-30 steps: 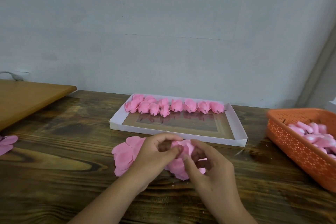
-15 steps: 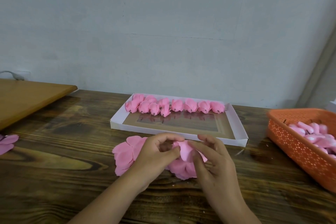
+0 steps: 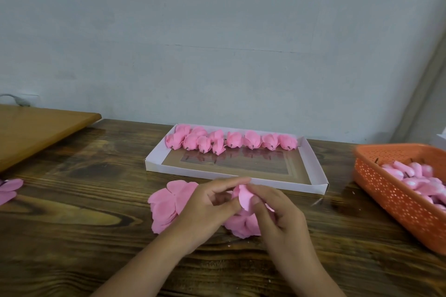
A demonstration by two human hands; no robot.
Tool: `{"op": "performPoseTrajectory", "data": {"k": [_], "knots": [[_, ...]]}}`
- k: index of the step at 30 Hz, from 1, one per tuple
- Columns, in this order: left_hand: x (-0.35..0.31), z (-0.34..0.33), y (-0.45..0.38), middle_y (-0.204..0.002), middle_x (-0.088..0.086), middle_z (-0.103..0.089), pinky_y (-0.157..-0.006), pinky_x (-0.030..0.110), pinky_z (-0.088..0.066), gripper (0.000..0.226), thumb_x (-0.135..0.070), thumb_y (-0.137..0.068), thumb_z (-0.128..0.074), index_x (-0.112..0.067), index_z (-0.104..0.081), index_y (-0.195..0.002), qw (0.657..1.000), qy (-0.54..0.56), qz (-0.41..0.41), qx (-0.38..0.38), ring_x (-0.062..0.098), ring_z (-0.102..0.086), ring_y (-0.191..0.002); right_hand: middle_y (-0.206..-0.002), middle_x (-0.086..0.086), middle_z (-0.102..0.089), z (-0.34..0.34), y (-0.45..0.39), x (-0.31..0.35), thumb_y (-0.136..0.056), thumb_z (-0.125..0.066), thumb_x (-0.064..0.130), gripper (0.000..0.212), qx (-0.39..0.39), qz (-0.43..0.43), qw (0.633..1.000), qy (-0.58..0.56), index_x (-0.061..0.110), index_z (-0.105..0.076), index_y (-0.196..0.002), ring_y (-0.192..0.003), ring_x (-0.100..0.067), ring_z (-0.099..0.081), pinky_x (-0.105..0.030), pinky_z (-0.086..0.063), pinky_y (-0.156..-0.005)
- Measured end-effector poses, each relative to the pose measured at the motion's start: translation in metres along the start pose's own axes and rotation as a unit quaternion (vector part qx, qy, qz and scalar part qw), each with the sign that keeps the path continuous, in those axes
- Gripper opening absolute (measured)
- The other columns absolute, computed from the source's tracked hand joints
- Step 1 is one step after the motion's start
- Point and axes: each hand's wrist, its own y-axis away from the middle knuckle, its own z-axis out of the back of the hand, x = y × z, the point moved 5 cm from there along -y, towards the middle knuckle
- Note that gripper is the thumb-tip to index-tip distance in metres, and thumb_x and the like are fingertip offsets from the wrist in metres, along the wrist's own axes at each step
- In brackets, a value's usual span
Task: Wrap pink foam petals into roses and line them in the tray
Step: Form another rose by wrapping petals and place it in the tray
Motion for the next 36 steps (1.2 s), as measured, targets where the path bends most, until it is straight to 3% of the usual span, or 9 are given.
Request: {"op": "performPoseTrajectory", "data": {"k": [7,11,13,18,24,27,30,33,36], "knots": [[0.003,0.003,-0.001,-0.107,-0.007,-0.077,-0.074,0.021,-0.058,0.034,-0.008,-0.087,-0.075,-0.038,-0.079,-0.104,1.000,-0.025,-0.009,-0.006,0.011,-0.073,-0.097,-0.109,0.018,-0.071,-0.001,0.001,-0.007,-0.097,-0.058,0.012,0.035,0.016,-0.052,0.996,-0.067,0.041,-0.068,-0.115,-0.103,-0.002,-0.066,-0.010,-0.050,-0.076],[0.007,0.002,-0.002,-0.115,-0.004,-0.075,-0.086,0.033,-0.061,0.042,-0.005,-0.090,-0.073,-0.040,-0.074,-0.114,1.000,-0.027,0.010,0.012,0.022,-0.071,-0.106,-0.108,0.024,-0.070,-0.002,0.000,-0.008,-0.096,-0.059,0.008,0.048,0.017,-0.063,0.995,-0.076,0.054,-0.066,-0.109,-0.096,-0.003,-0.069,-0.015,-0.054,-0.071],[0.008,0.001,-0.002,-0.120,0.001,-0.072,-0.089,0.041,-0.061,0.045,-0.005,-0.089,-0.073,-0.040,-0.073,-0.117,0.999,-0.026,0.018,0.014,0.029,-0.069,-0.108,-0.108,0.023,-0.070,-0.002,0.000,-0.009,-0.095,-0.059,0.006,0.048,0.016,-0.069,0.994,-0.079,0.050,-0.064,-0.114,-0.095,-0.006,-0.069,-0.019,-0.055,-0.073],[0.007,0.001,-0.001,-0.113,-0.004,-0.074,-0.080,0.040,-0.063,0.033,-0.010,-0.085,-0.071,-0.037,-0.076,-0.103,0.999,-0.034,0.020,0.022,0.030,-0.069,-0.101,-0.107,0.011,-0.072,-0.001,0.000,-0.016,-0.094,-0.061,0.007,0.044,0.018,-0.103,0.990,-0.091,0.036,-0.058,-0.127,-0.093,-0.013,-0.070,-0.028,-0.058,-0.074],[0.008,0.000,0.001,-0.116,0.000,-0.072,-0.089,0.042,-0.061,0.039,0.003,-0.093,-0.065,-0.028,-0.076,-0.113,0.997,-0.057,0.028,0.050,0.027,-0.070,-0.106,-0.109,0.011,-0.073,0.000,0.000,-0.016,-0.094,-0.060,0.005,0.046,0.036,-0.102,0.991,-0.085,0.033,-0.054,-0.130,-0.096,-0.010,-0.070,-0.019,-0.054,-0.077],[0.010,0.003,0.000,-0.104,-0.005,-0.074,-0.077,0.030,-0.061,0.035,-0.001,-0.092,-0.068,-0.033,-0.081,-0.097,0.997,-0.065,0.029,0.023,0.024,-0.072,-0.095,-0.112,0.011,-0.072,0.000,-0.001,-0.017,-0.095,-0.059,0.005,0.046,0.043,-0.104,0.989,-0.093,0.031,-0.053,-0.131,-0.101,-0.009,-0.069,-0.018,-0.054,-0.079],[0.012,0.008,-0.003,-0.098,-0.013,-0.077,-0.065,0.019,-0.058,0.038,-0.001,-0.092,-0.067,-0.037,-0.080,-0.092,0.997,-0.040,0.058,-0.019,0.006,-0.073,-0.085,-0.115,0.020,-0.069,0.003,-0.001,-0.016,-0.095,-0.059,0.009,0.043,0.026,-0.098,0.991,-0.090,0.037,-0.055,-0.129,-0.109,-0.003,-0.065,-0.022,-0.052,-0.088],[0.019,0.017,-0.008,-0.100,-0.013,-0.077,-0.079,0.031,-0.063,0.028,-0.011,-0.092,-0.070,-0.036,-0.080,-0.095,0.995,-0.009,0.084,-0.061,0.007,-0.072,-0.097,-0.118,0.029,-0.064,0.008,-0.001,-0.014,-0.094,-0.061,0.021,0.034,-0.004,-0.089,0.992,-0.089,0.043,-0.058,-0.120,-0.113,0.006,-0.060,-0.016,-0.049,-0.088],[0.023,0.021,-0.010,-0.113,0.004,-0.075,-0.084,0.037,-0.062,0.025,-0.006,-0.092,-0.069,-0.027,-0.081,-0.099,0.989,0.065,0.107,-0.084,0.021,-0.072,-0.107,-0.111,0.035,-0.063,0.012,-0.002,-0.010,-0.088,-0.067,0.014,0.039,-0.025,-0.072,0.996,-0.054,0.045,-0.059,-0.111,-0.104,0.009,-0.061,-0.008,-0.050,-0.077]]}}
